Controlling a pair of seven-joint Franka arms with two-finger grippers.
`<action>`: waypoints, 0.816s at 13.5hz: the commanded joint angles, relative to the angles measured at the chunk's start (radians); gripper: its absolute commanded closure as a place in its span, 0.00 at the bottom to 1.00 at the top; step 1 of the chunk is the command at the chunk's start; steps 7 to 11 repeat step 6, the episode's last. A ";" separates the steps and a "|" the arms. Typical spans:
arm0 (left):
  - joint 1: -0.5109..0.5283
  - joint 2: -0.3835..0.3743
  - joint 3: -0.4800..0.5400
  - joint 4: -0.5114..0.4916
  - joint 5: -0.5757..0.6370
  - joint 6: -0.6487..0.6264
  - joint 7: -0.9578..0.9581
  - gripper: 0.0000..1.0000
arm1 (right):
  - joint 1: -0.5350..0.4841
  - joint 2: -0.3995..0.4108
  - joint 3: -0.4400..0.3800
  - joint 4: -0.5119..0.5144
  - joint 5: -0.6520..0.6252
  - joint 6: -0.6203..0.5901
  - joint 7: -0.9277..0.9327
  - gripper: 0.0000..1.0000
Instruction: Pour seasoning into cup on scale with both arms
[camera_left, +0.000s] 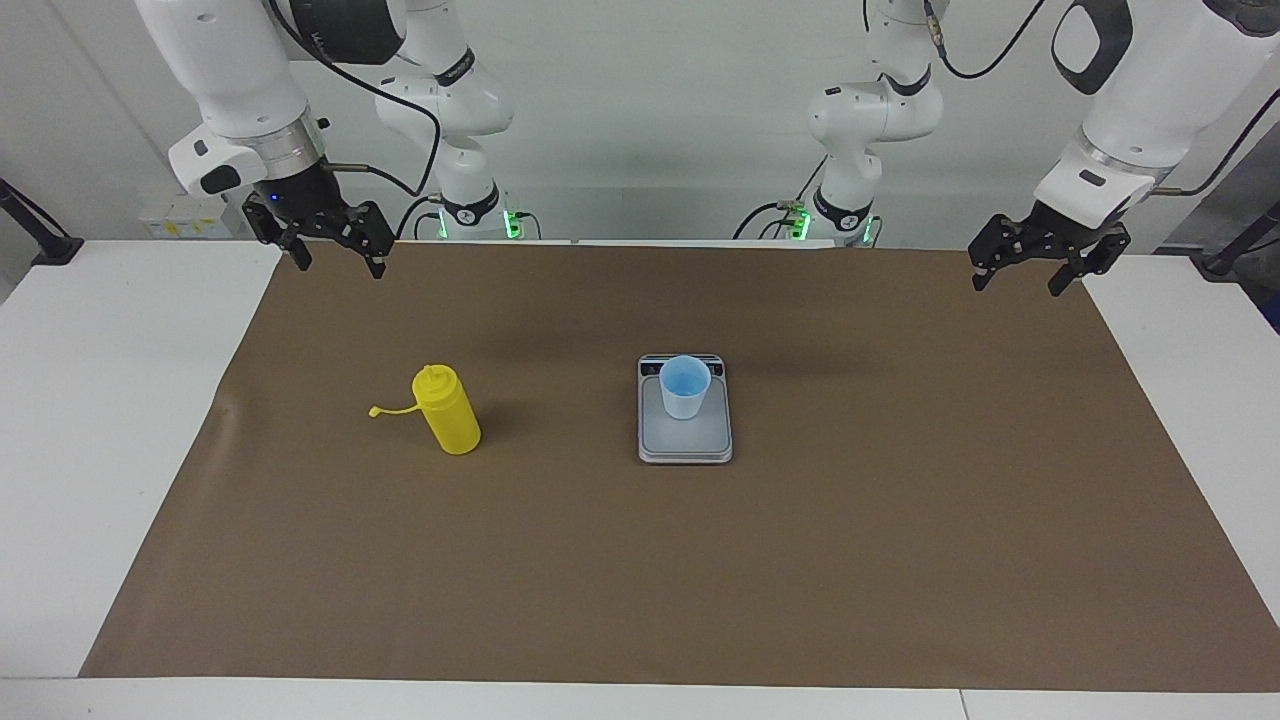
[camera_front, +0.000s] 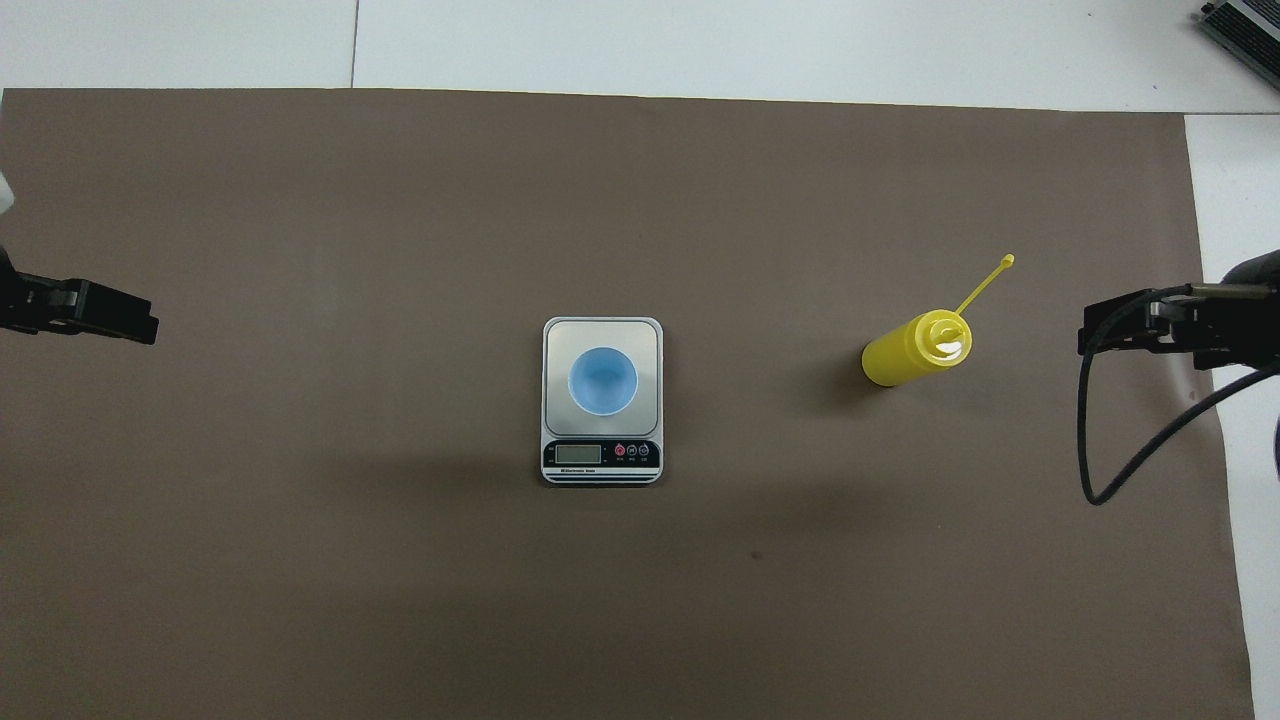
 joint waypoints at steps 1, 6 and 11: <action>-0.003 -0.034 0.006 -0.039 0.018 0.009 0.002 0.00 | -0.009 -0.023 0.005 -0.025 0.001 0.002 -0.023 0.00; -0.010 -0.034 0.005 -0.039 0.018 0.008 0.002 0.00 | -0.009 -0.024 0.005 -0.025 0.003 0.002 -0.031 0.00; -0.010 -0.034 0.005 -0.039 0.018 0.008 0.002 0.00 | -0.009 -0.024 0.005 -0.025 0.003 0.002 -0.031 0.00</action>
